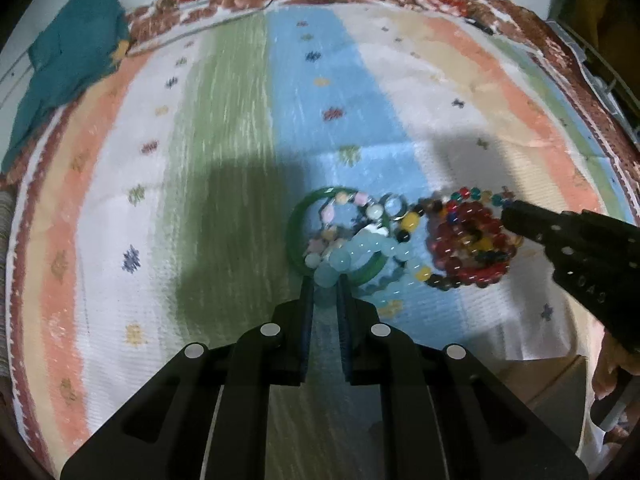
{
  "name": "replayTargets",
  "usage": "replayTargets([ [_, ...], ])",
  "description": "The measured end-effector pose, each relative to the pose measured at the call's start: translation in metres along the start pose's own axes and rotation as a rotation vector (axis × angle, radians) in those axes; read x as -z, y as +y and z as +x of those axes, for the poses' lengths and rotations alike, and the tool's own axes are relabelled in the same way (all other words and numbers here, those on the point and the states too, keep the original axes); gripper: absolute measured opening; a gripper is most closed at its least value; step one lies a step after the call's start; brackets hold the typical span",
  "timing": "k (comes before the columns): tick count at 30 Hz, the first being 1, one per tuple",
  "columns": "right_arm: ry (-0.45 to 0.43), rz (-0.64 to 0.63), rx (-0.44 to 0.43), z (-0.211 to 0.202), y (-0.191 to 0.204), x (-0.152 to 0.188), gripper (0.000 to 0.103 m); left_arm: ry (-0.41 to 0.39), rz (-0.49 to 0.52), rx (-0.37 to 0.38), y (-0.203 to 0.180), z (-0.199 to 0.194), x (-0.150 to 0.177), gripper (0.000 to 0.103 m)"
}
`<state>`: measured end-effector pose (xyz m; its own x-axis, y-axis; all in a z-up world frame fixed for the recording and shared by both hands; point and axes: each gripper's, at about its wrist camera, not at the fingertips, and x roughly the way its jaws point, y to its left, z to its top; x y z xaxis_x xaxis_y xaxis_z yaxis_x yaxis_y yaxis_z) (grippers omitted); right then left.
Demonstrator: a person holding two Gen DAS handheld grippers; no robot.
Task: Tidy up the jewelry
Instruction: 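Grasp the light blue bead bracelet with left tool while right grasps multicolour bracelet, then lift both held bracelets and carry them back over the silver tin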
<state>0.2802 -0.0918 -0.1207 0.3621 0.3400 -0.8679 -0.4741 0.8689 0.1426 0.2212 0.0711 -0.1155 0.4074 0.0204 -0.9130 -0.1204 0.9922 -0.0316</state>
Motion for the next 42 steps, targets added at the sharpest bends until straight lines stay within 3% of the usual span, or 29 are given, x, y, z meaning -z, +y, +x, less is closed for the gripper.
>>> replayTargets([
  [14, -0.050, -0.012, 0.023, -0.037, 0.003, 0.013, 0.010, -0.106, 0.033, -0.013, -0.012, -0.042, -0.002, 0.011],
  [27, -0.112, -0.020, 0.071, -0.070, 0.007, 0.026, 0.010, -0.187, -0.012, 0.010, -0.004, -0.073, 0.006, 0.011],
  [36, -0.220, -0.046, 0.023, -0.105, 0.017, 0.040, 0.010, -0.267, -0.011, -0.010, -0.010, -0.102, 0.013, 0.011],
  [42, -0.256, -0.054, 0.012, -0.121, 0.019, 0.050, 0.010, -0.300, -0.019, 0.026, -0.016, -0.121, 0.023, 0.011],
])
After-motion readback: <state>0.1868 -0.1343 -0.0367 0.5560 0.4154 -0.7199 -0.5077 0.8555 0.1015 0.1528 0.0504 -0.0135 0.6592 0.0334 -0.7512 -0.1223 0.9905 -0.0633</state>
